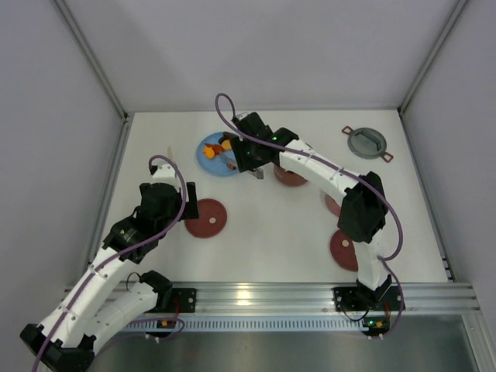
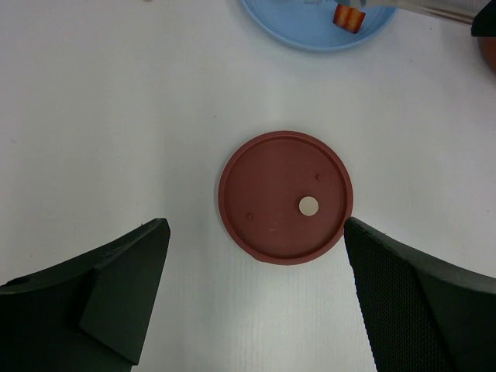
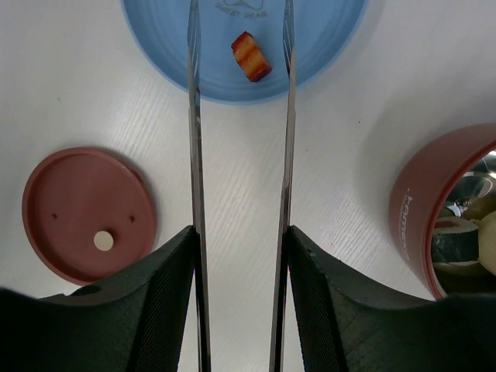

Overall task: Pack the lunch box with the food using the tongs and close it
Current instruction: Pick up the fake food from the plate.

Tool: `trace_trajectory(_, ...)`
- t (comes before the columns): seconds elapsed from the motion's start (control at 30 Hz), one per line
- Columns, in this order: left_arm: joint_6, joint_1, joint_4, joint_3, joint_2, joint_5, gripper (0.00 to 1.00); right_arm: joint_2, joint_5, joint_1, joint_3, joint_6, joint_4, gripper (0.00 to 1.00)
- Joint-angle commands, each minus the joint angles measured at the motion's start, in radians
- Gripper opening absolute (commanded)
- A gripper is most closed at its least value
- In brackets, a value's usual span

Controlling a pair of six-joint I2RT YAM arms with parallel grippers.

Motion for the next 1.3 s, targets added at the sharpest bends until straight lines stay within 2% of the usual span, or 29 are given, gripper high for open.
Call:
trace_trajectory(0.0, 0.007, -0.005, 0.01, 0.013, -0.002, -0.006, 0.99, 0.043, 0.026, 0.019, 0.039, -0.027, 0.052, 0.48)
trace_trajectory(0.4, 0.007, -0.005, 0.009, 0.013, -0.002, -0.006, 0.99, 0.104, 0.066, 0.033, 0.062, -0.043, 0.024, 0.46)
trace_trajectory(0.8, 0.005, -0.005, 0.01, 0.013, -0.002, -0.007, 0.99, 0.091, 0.085, 0.04, 0.116, -0.038, -0.028, 0.22)
trace_trajectory(1.1, 0.007, -0.003, 0.009, 0.013, -0.004, -0.012, 0.99, 0.017, 0.123, 0.04, 0.16, -0.03, -0.048, 0.14)
trace_trajectory(1.27, 0.005, -0.005, 0.01, 0.012, -0.007, -0.007, 0.99, -0.15, 0.172, 0.04, 0.078, 0.009, -0.064, 0.14)
